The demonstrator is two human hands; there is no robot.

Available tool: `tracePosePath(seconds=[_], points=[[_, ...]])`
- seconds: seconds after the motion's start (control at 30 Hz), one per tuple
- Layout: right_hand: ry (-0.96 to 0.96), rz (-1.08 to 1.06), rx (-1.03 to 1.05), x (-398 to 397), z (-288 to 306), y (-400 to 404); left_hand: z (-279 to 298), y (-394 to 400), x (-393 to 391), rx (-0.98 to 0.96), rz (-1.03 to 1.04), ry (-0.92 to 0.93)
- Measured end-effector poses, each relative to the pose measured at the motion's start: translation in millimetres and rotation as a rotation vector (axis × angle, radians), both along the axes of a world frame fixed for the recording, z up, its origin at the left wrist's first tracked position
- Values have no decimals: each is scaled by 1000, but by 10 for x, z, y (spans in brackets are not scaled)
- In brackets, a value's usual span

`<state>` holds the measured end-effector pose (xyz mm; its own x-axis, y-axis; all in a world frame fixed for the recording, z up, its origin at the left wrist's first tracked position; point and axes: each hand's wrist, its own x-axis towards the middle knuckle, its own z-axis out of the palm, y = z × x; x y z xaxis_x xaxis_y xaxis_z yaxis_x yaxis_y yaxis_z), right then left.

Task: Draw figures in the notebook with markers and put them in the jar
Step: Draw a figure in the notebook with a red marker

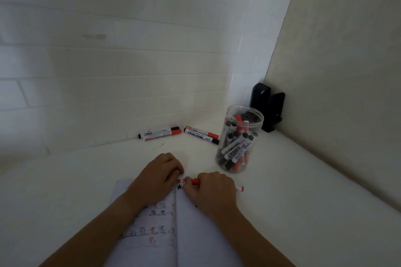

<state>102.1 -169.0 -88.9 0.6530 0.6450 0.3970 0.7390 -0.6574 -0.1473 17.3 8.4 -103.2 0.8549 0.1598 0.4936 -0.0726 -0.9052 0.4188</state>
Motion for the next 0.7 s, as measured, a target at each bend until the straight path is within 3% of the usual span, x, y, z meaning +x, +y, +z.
tracePosePath(seconds=[0.27,0.43,0.57,0.7], points=[[51,-8,-106,46,92,56,27,287,204,155,373,29],[69,-33,-124,61,66,69,38,523,384,139,576,94],[59,-47,-124,54,60,56,16,493,423,231,600,96],[77,-40,-117,48,67,61,-15,527,416,199,543,30]])
